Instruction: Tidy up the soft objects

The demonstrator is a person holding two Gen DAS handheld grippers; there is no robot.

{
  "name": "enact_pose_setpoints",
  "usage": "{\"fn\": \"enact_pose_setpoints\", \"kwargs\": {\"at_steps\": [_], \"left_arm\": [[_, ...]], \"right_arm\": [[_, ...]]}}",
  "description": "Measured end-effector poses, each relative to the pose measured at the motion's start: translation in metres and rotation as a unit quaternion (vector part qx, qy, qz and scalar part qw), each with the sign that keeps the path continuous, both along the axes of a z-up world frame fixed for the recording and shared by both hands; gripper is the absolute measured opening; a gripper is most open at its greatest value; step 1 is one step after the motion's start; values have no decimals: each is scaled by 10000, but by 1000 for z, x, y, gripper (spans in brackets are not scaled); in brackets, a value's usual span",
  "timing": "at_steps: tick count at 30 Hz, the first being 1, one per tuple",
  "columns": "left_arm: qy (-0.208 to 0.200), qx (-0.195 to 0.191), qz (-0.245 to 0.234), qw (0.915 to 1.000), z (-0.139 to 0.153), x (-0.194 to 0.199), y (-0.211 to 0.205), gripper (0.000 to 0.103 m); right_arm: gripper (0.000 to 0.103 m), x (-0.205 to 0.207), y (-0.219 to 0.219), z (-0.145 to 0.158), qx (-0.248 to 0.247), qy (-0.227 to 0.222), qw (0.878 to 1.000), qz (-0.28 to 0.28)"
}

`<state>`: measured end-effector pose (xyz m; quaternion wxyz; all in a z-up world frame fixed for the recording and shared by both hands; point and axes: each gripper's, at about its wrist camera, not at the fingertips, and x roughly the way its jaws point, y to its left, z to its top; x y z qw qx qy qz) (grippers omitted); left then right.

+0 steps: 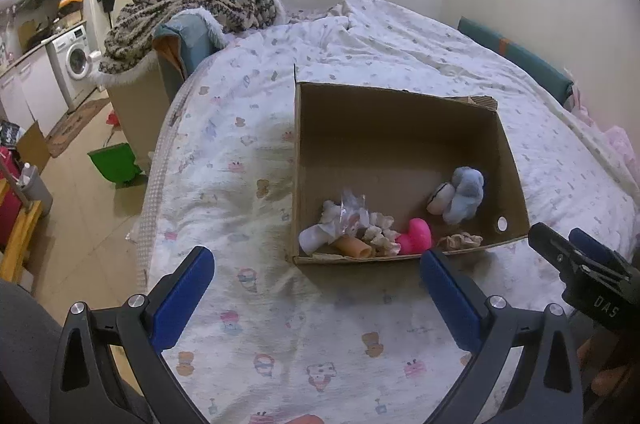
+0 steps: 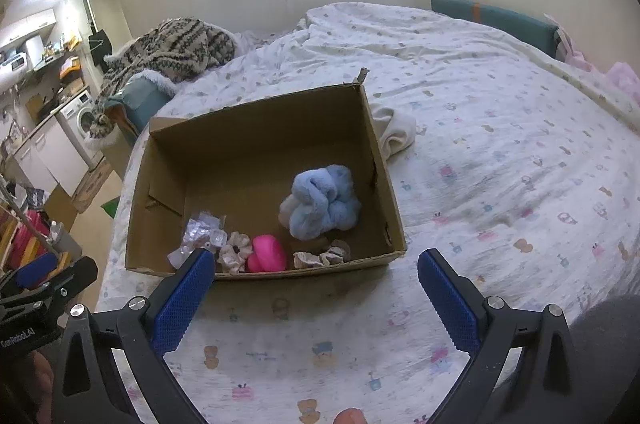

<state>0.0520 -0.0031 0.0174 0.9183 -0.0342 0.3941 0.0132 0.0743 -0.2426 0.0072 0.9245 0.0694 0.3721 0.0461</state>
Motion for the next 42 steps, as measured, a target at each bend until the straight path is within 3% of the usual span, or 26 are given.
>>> {"fn": "enact_pose_setpoints", "kwargs": {"at_steps": [42], "left_arm": [[110,-76,63,9999,-7,1,3,103]], "right_arm": [[103,0,5,1,-101,-33,9999,77]]}}
